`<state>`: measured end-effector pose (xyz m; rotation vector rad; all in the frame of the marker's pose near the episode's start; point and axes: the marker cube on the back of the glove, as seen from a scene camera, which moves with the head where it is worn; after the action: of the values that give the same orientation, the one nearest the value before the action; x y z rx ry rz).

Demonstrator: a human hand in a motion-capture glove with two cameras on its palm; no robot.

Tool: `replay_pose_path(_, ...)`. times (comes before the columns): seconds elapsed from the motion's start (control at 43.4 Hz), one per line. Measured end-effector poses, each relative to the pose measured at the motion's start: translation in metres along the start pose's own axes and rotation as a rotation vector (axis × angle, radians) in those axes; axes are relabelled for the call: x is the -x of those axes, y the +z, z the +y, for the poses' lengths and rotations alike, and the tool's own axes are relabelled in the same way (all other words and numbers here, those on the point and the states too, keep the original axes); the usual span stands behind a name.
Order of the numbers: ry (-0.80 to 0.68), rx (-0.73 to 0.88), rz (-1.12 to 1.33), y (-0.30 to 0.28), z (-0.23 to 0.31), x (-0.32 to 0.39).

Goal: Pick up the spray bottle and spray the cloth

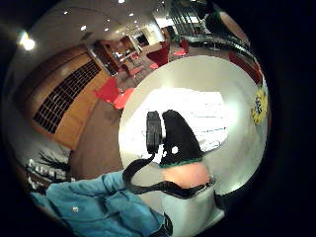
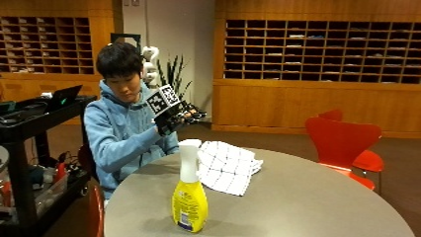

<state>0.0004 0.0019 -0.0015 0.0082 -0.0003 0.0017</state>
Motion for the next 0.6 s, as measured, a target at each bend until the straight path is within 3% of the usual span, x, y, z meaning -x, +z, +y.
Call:
replay_pose_path(0.323,0.047,-0.03,-0.021,-0.005,0.007,-0.017)
replay_pose_path(0.599,0.16,-0.162,-0.06,-0.02,0.019,-0.053)
